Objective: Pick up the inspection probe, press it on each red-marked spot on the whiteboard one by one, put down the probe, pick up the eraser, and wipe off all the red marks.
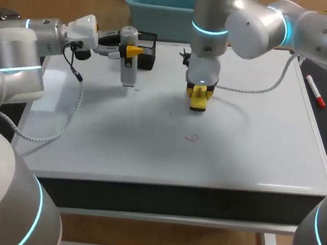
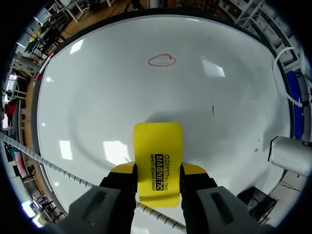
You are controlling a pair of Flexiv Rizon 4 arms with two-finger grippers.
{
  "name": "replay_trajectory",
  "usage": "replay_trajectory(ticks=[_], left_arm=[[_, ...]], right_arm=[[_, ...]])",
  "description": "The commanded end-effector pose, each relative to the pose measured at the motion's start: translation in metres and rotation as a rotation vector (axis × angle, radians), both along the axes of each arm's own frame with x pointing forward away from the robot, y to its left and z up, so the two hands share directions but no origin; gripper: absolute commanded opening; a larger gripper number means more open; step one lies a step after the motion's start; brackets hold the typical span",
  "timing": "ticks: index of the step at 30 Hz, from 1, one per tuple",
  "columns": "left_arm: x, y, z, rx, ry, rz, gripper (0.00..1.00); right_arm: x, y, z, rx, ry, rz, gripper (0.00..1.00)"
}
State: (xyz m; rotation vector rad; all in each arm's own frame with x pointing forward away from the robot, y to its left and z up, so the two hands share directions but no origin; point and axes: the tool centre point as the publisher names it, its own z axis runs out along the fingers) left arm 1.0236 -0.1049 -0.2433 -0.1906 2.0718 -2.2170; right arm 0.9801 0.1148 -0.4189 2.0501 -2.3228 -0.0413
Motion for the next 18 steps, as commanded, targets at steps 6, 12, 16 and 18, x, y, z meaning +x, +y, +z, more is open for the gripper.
replay_trajectory(ticks=[6, 12, 16, 18], left_arm=[[0.000, 0.000, 0.001, 0.000, 0.000, 0.002, 0.00], [0.000, 0.000, 0.001, 0.000, 0.000, 0.002, 0.00], [0.000, 0.000, 0.001, 0.000, 0.000, 0.002, 0.00], [0.000, 0.000, 0.001, 0.000, 0.000, 0.002, 0.00]], right_arm=[[0.003, -0.003, -0.006, -0.013, 0.014, -0.009, 0.00], [0.005, -0.012, -0.009, -0.024, 0.010, -0.029, 0.00], [0.006, -0.019, -0.011, -0.030, 0.010, -0.047, 0.00], [0.006, -0.023, -0.011, -0.032, 0.010, -0.055, 0.00]])
